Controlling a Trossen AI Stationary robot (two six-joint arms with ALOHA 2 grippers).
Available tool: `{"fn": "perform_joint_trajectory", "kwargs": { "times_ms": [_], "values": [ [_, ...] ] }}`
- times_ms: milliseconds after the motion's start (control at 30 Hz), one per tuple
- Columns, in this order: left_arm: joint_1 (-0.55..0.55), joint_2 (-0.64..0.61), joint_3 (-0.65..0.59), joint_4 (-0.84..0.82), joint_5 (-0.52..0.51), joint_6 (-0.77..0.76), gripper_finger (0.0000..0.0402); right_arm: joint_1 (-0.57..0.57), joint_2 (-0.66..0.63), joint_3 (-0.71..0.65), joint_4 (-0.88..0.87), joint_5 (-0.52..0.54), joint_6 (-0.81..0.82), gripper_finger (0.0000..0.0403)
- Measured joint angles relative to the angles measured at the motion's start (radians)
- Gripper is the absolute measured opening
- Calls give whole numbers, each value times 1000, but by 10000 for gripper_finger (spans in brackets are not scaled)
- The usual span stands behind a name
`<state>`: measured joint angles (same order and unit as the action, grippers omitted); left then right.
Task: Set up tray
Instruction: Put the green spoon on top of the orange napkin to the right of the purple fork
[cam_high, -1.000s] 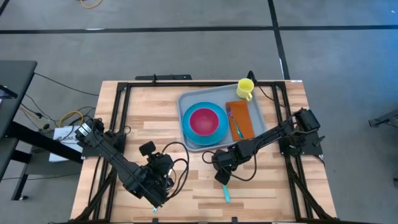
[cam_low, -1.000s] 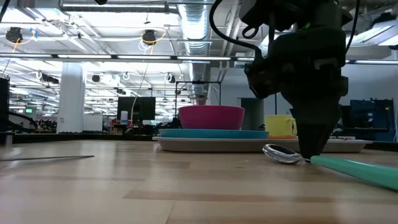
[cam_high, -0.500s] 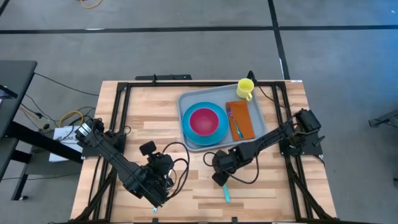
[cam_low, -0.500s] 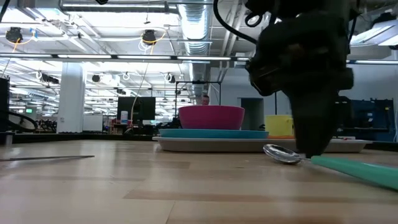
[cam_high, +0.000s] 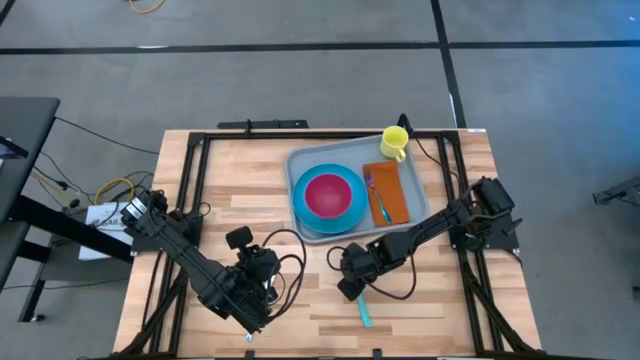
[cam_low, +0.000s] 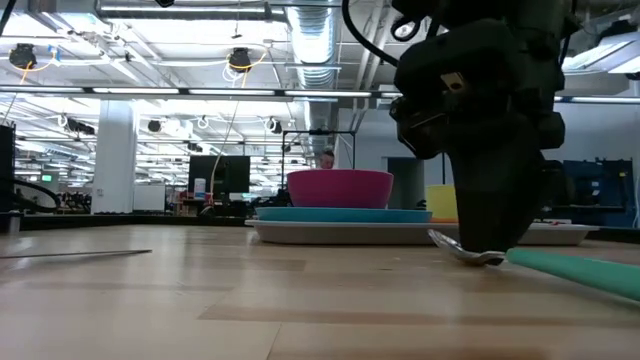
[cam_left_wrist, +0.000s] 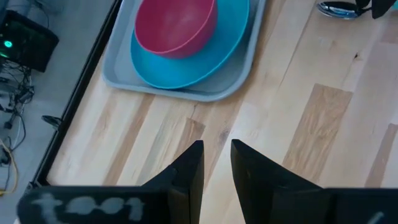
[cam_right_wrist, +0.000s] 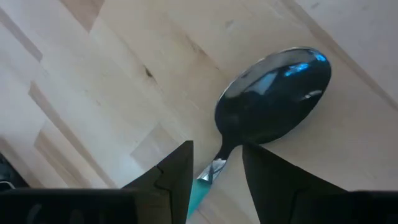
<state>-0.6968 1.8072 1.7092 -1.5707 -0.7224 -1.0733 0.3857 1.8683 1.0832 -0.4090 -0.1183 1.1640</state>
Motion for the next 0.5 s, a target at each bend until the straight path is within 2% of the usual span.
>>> {"fn": "perform_joint_trajectory", "kwargs": {
  "times_ms": [500],
  "values": [
    [0,0,0,0,-46,42,70,42,0,1,-72,94,70,130]
  ]
}}
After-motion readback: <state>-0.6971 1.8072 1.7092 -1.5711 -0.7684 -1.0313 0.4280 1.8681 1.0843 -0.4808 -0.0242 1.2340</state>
